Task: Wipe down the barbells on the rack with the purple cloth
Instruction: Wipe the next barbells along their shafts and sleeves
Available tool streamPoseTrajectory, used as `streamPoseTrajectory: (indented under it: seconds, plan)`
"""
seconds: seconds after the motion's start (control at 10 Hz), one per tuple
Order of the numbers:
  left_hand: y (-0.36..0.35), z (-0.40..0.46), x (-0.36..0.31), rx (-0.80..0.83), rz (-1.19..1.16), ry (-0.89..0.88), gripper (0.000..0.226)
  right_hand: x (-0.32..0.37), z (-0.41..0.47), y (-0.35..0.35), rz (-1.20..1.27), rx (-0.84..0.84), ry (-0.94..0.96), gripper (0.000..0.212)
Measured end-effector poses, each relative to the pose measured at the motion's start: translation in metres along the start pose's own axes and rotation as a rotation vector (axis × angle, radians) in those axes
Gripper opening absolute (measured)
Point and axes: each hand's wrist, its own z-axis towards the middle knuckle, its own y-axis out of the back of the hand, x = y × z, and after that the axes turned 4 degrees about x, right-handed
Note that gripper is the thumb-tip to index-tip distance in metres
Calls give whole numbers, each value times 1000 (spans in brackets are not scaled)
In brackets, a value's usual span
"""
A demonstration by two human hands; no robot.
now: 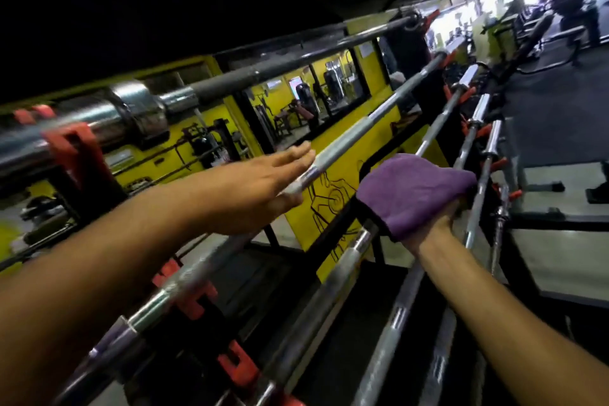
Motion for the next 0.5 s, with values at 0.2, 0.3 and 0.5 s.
streamPoseTrajectory:
  seconds: [0.2, 0.3, 0.5]
  plan:
    - [-62, 2, 27, 69, -57, -46, 76, 10, 77, -82, -2004, -399, -56, 41]
    - [-72, 7, 29, 21, -57, -84, 77, -3, 115, -69, -1824, -136, -205, 37]
    - [-72, 5, 27, 41, -92, -56, 77, -13, 159, -72, -106, -343, -250, 64]
